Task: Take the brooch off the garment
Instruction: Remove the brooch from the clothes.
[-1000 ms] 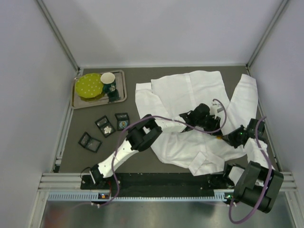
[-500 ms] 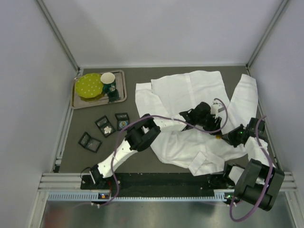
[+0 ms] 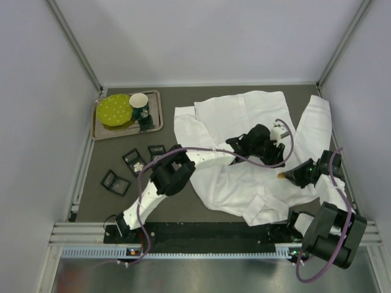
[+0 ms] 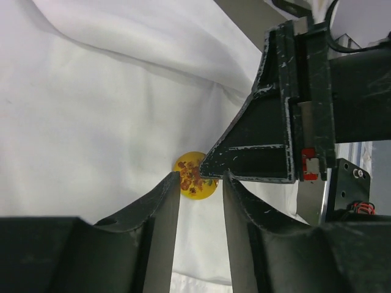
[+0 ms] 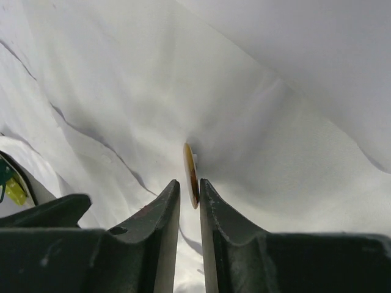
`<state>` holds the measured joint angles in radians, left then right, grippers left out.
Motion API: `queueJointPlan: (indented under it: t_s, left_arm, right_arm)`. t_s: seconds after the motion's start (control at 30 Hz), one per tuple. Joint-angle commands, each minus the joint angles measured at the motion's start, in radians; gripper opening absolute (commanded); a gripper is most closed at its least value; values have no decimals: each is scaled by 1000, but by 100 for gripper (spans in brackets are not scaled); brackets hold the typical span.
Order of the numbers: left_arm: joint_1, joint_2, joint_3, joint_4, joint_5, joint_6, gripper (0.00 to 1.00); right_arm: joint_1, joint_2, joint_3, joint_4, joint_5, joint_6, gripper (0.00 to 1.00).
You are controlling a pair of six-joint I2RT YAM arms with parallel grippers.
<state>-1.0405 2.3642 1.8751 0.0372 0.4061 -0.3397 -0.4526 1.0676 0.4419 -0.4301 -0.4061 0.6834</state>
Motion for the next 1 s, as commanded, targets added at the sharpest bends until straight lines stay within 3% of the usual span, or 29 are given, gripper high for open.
queueJointPlan:
  t_s: [0.0,0.5,0.97]
  left_arm:
    - [-4,-109,-42,23,-52,68,37]
    - [-6,-111,-97,-10,-13,153,28]
    - [-47,-99,-97,-3,27,189,38]
  right_arm:
    - [-5,2,46,24,-11,-8,22]
    - [28,-14,69,47,-16,-16,23]
    - [55,-3,75,57,-10,-2,23]
